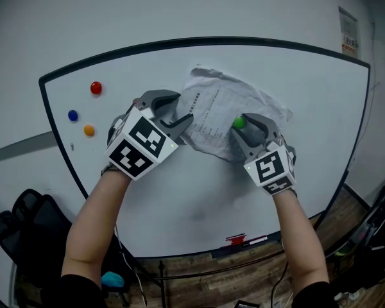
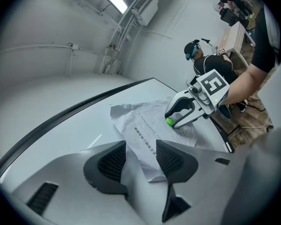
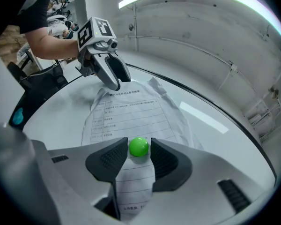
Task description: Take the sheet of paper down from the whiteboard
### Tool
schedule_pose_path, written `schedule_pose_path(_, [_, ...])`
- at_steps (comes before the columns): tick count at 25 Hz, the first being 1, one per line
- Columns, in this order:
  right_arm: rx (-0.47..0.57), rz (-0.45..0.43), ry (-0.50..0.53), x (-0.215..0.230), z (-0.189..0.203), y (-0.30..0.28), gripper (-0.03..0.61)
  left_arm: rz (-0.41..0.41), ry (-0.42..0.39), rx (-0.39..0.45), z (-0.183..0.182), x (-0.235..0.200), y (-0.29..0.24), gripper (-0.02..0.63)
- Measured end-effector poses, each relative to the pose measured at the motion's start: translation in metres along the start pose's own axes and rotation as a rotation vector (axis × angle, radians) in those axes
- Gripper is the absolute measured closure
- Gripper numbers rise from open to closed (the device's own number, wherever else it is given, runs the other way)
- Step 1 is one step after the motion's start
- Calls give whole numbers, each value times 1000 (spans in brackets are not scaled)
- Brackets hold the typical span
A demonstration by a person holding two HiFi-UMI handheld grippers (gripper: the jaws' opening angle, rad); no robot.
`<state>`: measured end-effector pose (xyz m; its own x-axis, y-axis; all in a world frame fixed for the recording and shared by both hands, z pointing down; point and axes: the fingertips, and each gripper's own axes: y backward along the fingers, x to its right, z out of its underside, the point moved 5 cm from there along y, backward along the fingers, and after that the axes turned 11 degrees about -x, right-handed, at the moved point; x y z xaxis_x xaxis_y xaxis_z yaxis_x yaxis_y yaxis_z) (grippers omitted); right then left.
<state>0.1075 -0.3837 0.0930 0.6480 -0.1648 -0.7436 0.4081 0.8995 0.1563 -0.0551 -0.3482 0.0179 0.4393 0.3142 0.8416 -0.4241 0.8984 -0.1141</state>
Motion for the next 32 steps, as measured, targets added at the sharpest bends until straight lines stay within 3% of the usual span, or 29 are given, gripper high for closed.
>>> schedule_pose_path(14, [-9,-2,1,0,0,0,443,-1,-14,-16,-3,2,-4,419])
schedule_pose_path(21, [-14,-1,9,1,1,-1,446,-37,-45,-6,-4,-3,-3,585])
schedule_pose_path(32, [-33,-22,7,3,-3,1,448,-18,-38,-24,-4,-4,-2,601])
